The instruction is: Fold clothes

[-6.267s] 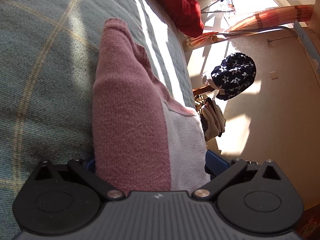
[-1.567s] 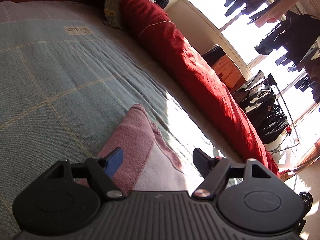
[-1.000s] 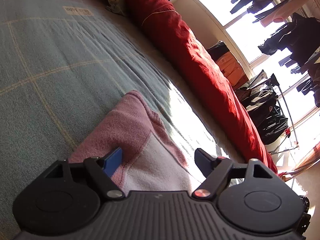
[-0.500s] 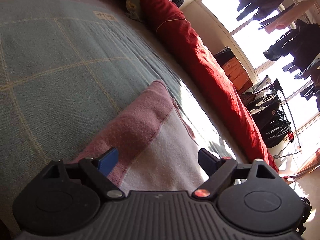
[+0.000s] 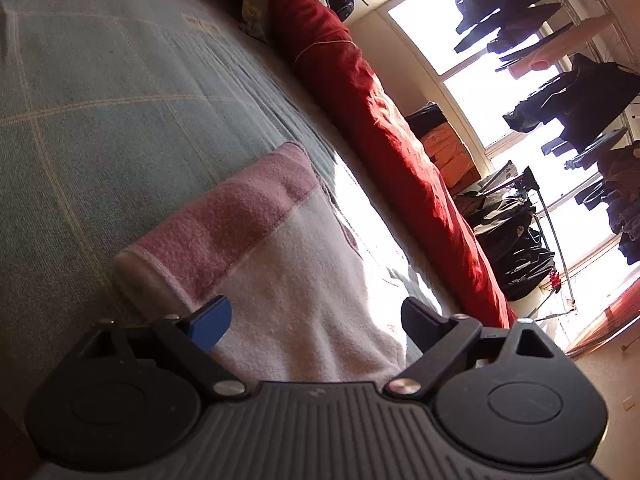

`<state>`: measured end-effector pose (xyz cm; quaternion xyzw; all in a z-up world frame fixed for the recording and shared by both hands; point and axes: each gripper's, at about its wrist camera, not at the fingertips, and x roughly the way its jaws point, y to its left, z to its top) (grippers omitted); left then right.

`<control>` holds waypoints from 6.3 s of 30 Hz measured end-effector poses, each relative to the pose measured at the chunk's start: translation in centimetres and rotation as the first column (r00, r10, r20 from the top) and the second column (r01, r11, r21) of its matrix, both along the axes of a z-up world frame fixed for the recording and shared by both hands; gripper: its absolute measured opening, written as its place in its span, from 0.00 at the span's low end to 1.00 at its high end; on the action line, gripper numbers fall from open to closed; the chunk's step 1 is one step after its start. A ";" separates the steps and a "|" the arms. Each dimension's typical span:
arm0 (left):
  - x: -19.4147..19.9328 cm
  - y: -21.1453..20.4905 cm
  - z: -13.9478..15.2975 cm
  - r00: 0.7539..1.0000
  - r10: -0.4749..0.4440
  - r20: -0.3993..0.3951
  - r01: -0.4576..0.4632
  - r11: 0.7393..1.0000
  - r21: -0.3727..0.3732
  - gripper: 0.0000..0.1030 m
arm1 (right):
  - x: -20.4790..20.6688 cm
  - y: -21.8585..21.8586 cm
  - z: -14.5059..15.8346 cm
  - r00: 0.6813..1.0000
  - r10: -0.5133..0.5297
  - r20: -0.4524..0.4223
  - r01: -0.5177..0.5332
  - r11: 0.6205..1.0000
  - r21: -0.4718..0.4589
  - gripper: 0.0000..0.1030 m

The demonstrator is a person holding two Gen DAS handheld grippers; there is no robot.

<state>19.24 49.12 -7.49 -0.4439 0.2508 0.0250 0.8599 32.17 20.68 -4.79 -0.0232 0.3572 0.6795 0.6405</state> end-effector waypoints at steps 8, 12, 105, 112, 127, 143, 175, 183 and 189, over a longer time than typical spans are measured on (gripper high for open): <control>1.6 -5.1 0.2 0.988 -0.141 0.065 0.144 0.989 -0.045 0.90 | 8.2 3.2 0.9 0.970 -0.203 0.137 0.204 0.979 0.005 0.93; 2.5 -5.8 -1.1 0.987 -0.161 0.029 0.163 0.984 -0.078 0.90 | 10.7 3.7 -2.8 0.968 -0.230 0.097 0.239 0.966 -0.098 0.93; -22.6 -36.0 7.3 0.945 0.316 -0.083 -0.127 0.589 0.798 0.99 | -21.7 -24.0 6.9 0.804 -0.455 0.384 0.527 0.843 -0.106 1.00; -23.7 -37.2 9.1 0.951 0.295 -0.090 -0.101 0.573 0.814 0.99 | -23.6 -22.5 7.5 0.819 -0.407 0.405 0.485 0.868 -0.107 1.00; -22.8 -36.3 9.7 0.917 0.319 -0.241 -0.025 0.647 0.762 1.00 | -24.5 -21.2 8.9 0.769 -0.444 0.460 0.542 0.834 -0.103 1.00; -20.8 -35.4 12.3 0.912 0.324 -0.253 -0.051 0.700 0.712 1.00 | -23.9 -20.2 11.6 0.799 -0.446 0.402 0.512 0.856 -0.068 1.00; -21.8 -34.6 13.3 0.880 0.384 -0.279 -0.104 0.729 0.676 1.00 | -24.2 -20.3 11.2 0.803 -0.459 0.379 0.528 0.843 -0.098 1.00; -22.0 -35.1 13.7 0.876 0.393 -0.278 -0.102 0.716 0.690 0.99 | -24.1 -20.0 10.9 0.805 -0.456 0.380 0.531 0.839 -0.119 1.00; -22.1 -35.2 14.0 0.877 0.395 -0.272 -0.104 0.710 0.697 0.99 | -23.7 -20.1 10.6 0.797 -0.472 0.376 0.551 0.824 -0.134 1.00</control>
